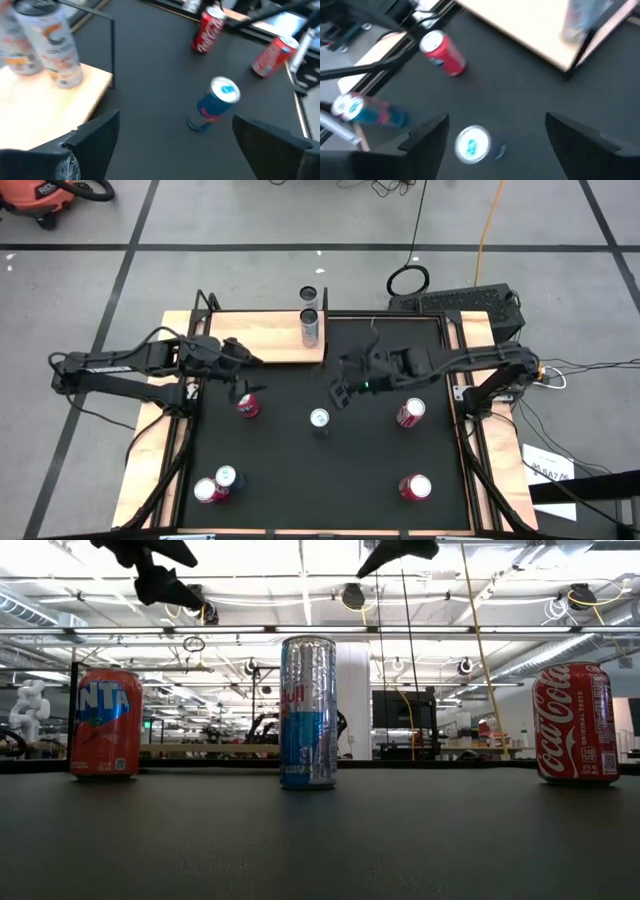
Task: Place canned beverage on shelf
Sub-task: Put the top orange soda can on the shelf
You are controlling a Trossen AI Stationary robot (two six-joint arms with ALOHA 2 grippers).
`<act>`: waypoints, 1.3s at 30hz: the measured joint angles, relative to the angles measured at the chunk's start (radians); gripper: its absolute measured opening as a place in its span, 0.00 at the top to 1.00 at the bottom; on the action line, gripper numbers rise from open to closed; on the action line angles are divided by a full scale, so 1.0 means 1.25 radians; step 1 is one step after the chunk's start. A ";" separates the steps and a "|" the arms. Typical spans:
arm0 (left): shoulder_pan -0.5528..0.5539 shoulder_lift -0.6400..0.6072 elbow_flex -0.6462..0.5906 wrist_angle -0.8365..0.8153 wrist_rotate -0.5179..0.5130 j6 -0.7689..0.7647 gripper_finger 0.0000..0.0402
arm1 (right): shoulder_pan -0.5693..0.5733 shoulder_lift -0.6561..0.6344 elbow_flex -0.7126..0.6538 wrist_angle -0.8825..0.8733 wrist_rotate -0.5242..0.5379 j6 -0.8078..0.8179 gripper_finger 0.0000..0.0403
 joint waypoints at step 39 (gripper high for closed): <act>-0.306 0.005 0.019 -0.404 -0.251 -0.254 0.13 | 0.113 0.088 -0.001 0.113 0.035 -0.114 0.22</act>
